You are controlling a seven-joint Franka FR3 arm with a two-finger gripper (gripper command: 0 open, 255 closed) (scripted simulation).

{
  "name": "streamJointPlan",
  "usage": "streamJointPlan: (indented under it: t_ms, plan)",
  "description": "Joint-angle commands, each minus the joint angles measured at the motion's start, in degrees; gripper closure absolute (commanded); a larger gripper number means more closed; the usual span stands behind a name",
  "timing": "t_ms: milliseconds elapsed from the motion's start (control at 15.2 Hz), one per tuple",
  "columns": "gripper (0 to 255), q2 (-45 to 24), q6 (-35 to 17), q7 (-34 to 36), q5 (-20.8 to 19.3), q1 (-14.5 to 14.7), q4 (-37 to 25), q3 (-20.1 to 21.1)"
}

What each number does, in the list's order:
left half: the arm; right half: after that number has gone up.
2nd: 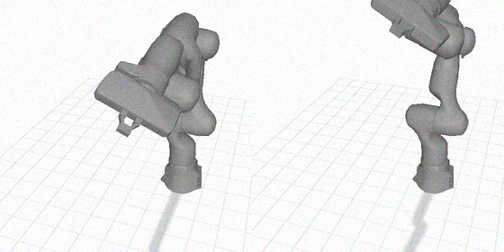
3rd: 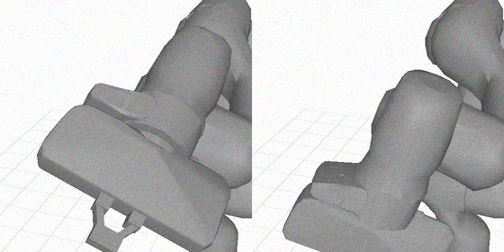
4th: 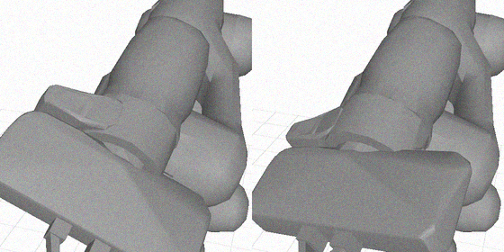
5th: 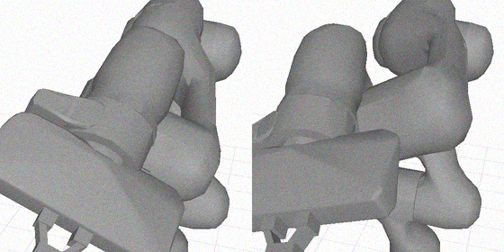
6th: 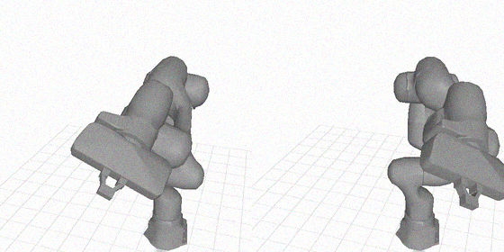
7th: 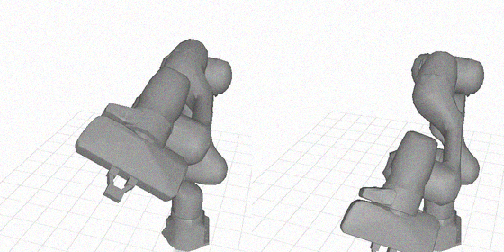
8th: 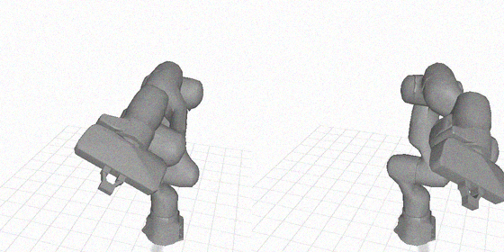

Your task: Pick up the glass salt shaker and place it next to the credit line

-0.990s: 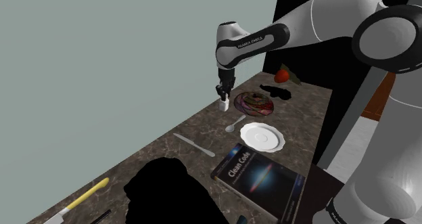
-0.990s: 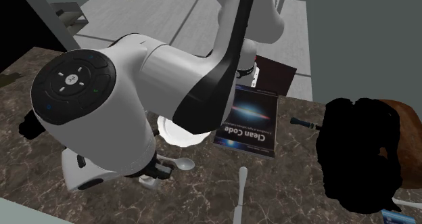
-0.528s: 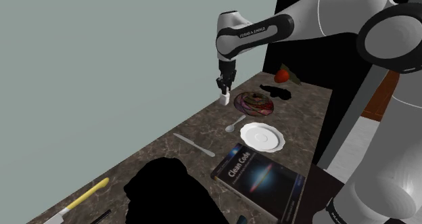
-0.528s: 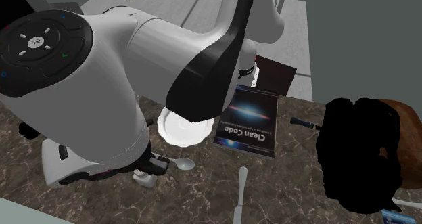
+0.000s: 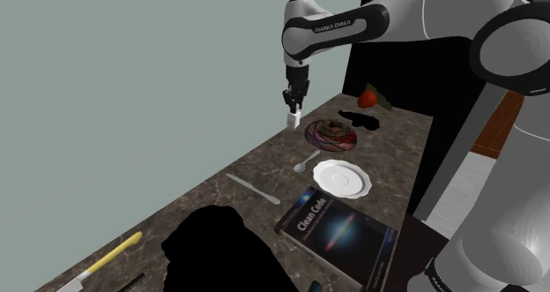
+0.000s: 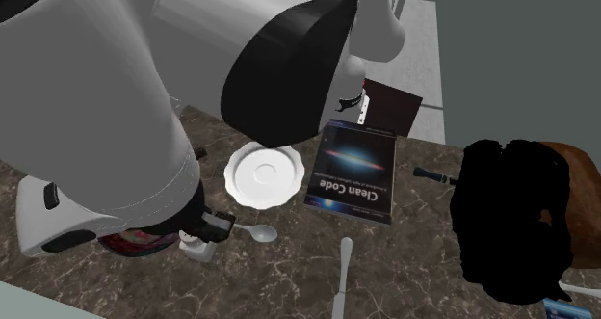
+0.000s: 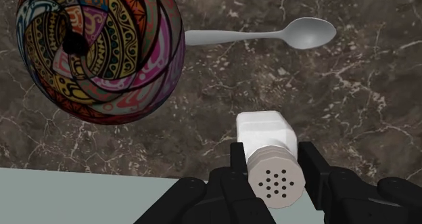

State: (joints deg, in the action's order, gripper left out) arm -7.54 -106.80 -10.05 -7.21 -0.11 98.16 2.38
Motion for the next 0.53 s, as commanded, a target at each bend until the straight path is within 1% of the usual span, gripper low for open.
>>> streamJointPlan:
  t_ms: [0, 198, 462]
  plan:
    - [255, 0.17, 1.64, -0.11, 0.06, 0.06, -1.45, 0.05]
    - [255, 0.23, 3.36, -0.29, 0.12, 0.08, -3.11, 0.07]
    - [255, 2.85, 3.32, 4.71, -0.03, 2.83, 0.13, 2.24]
